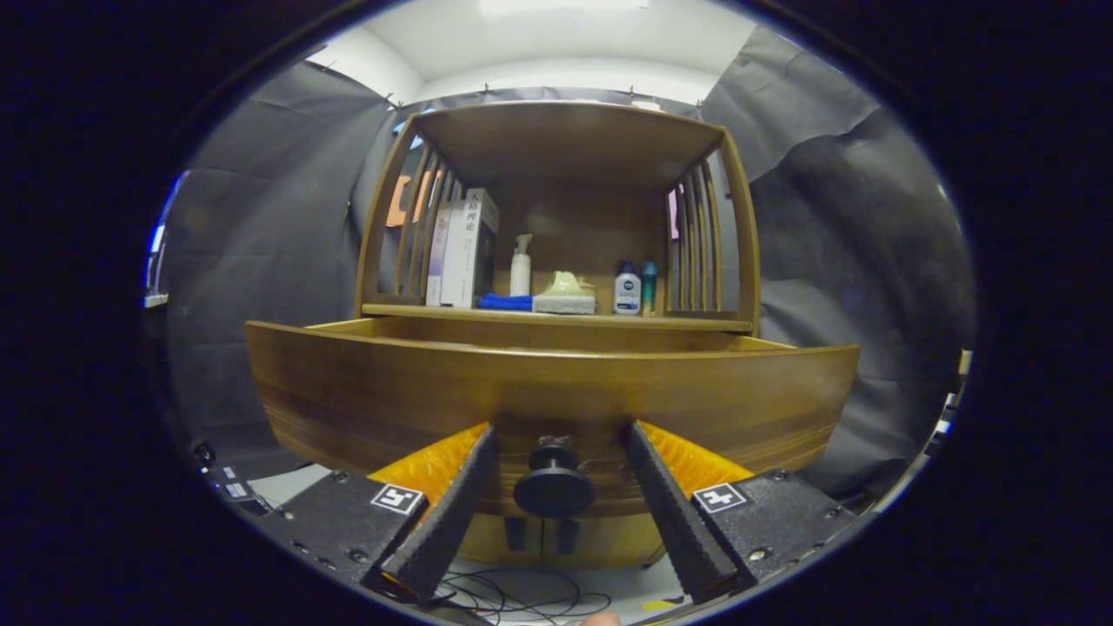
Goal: Pull open the drawer, take out the items inside it, and place them on the countertop above the cabinet.
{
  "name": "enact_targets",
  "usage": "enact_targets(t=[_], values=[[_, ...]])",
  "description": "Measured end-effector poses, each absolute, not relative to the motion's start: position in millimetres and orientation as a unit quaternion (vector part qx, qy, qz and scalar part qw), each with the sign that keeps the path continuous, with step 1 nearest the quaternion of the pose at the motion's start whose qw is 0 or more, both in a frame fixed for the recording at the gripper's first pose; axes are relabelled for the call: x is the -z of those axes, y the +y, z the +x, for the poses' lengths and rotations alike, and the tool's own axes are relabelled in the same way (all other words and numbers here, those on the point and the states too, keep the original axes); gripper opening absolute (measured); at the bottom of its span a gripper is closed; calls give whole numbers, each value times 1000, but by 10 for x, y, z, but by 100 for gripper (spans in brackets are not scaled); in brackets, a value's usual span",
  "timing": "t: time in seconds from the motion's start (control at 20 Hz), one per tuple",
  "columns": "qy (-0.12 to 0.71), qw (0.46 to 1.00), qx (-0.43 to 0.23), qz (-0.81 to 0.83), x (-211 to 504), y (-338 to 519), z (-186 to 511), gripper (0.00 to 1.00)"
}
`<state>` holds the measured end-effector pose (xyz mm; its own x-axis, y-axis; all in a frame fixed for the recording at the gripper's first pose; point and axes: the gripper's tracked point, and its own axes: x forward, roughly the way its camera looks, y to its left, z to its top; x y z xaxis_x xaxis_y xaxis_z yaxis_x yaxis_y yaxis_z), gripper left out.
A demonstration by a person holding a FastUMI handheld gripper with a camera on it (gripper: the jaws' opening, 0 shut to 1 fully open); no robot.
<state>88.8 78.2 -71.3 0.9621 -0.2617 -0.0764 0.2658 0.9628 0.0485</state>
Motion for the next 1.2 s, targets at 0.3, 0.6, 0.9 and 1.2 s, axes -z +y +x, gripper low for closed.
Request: enact_targets(t=[0.3,0.6,0.9,1.2], values=[[53,989,136,35,681,730,1136,98],[52,988,141,40,607,661,1398,98],[58,988,140,41,622,611,1625,98],[67,986,145,48,624,574,1752,98]])
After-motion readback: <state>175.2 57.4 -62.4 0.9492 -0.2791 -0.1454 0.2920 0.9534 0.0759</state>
